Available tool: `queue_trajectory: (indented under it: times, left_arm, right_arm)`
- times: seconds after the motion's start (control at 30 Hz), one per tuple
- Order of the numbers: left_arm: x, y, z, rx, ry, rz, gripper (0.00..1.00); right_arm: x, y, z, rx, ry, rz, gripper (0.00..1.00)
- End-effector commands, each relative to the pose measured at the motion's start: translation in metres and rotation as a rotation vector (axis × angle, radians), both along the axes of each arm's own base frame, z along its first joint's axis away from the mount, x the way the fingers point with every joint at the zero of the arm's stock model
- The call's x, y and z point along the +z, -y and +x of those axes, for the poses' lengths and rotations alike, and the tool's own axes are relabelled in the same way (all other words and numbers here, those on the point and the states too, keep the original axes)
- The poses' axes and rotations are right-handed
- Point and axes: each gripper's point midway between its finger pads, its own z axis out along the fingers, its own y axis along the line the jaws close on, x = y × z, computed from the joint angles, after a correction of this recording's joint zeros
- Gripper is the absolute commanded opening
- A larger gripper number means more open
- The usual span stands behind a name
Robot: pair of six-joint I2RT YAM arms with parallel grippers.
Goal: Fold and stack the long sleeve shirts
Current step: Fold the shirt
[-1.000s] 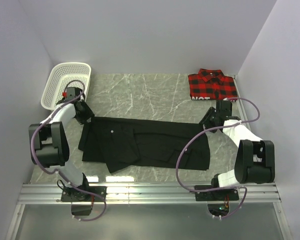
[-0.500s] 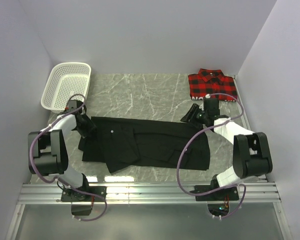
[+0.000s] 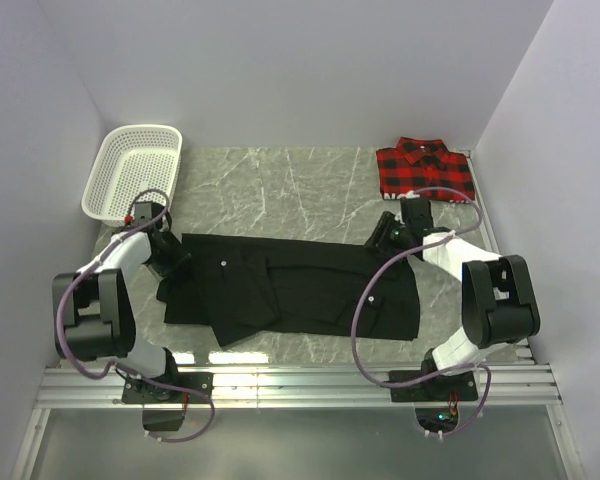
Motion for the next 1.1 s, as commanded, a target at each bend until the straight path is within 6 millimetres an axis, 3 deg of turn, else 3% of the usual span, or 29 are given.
queue_trajectory:
  times: [0.0, 0.07, 0.1, 0.23, 0.43, 0.7, 0.83, 1.07]
  left_arm:
    - [0.027, -0.012, 0.003, 0.006, 0.066, 0.066, 0.6]
    - [0.042, -0.011, 0.005, -0.005, 0.116, 0.066, 0.72]
    - [0.048, -0.009, 0.007, -0.022, 0.144, 0.066, 0.83]
    - [0.086, 0.028, 0.021, -0.183, 0.36, -0.013, 0.94]
    - [0.08, 0.078, 0.022, -0.372, 0.405, -0.029, 0.88]
    - [0.054, 0.073, 0.035, -0.405, 0.312, 0.041, 0.83]
    - [0.04, 0.081, 0.035, -0.436, 0.284, 0.001, 0.82]
    - [0.033, 0.099, 0.028, -0.489, 0.261, -0.059, 0.75]
  right_arm:
    - [0.049, -0.017, 0.014, 0.107, 0.159, -0.089, 0.59]
    - [0.054, -0.033, 0.008, 0.162, 0.176, -0.092, 0.62]
    - [0.058, -0.037, 0.006, 0.178, 0.189, -0.085, 0.64]
    - [0.068, -0.061, -0.006, 0.274, 0.227, -0.075, 0.69]
    - [0.078, -0.077, -0.019, 0.362, 0.261, -0.082, 0.69]
    - [0.08, -0.085, -0.032, 0.402, 0.277, -0.072, 0.68]
    - [0.077, -0.083, -0.036, 0.407, 0.275, -0.079, 0.68]
    - [0.073, -0.086, -0.038, 0.406, 0.265, -0.061, 0.68]
